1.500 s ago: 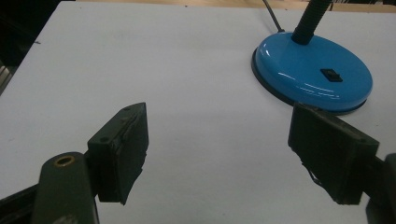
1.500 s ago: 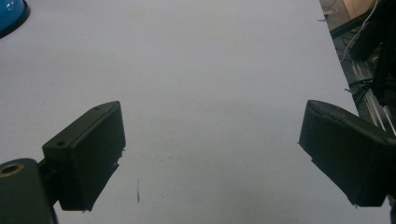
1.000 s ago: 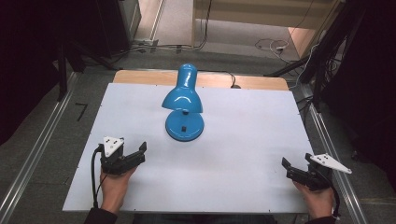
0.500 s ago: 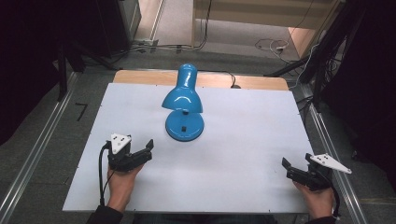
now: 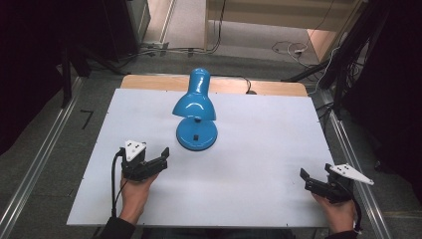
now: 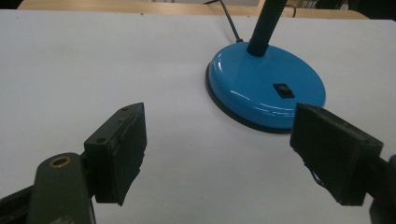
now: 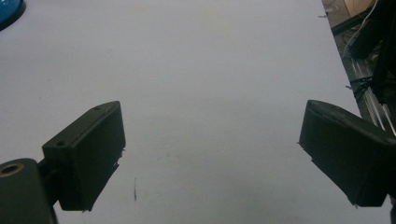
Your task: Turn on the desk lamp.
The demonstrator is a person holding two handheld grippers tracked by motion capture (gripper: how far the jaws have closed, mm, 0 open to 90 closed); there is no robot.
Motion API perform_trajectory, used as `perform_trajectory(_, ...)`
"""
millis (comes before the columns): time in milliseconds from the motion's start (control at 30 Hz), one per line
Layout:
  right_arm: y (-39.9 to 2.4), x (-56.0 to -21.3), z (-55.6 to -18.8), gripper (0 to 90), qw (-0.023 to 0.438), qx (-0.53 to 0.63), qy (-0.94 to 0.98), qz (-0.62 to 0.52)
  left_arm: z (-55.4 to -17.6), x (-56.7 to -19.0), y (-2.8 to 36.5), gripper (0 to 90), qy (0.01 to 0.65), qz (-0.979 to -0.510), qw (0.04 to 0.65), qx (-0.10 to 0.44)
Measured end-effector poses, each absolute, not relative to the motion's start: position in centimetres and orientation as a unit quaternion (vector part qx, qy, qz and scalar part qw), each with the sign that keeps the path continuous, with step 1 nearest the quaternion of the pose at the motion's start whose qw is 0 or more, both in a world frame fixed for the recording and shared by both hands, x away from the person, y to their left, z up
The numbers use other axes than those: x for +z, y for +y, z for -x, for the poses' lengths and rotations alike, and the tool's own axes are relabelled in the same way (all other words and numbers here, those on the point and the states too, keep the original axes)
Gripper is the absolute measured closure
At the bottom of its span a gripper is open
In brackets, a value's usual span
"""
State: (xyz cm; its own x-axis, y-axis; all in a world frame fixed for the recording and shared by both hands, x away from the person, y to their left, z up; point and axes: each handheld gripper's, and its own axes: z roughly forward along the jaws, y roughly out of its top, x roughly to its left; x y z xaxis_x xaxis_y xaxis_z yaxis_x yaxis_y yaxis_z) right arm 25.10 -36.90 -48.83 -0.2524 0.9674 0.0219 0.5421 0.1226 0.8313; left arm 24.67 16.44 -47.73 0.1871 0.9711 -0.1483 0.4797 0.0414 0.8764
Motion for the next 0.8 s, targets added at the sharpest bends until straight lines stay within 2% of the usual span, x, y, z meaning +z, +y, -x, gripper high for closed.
perform_trajectory(800, -37.0, -48.8, -25.2, 5.8, 0.279, 0.382, 0.694, -0.542, -26.0, -47.7, 15.4, 19.2, 0.570, -0.636, 0.442, 0.275)
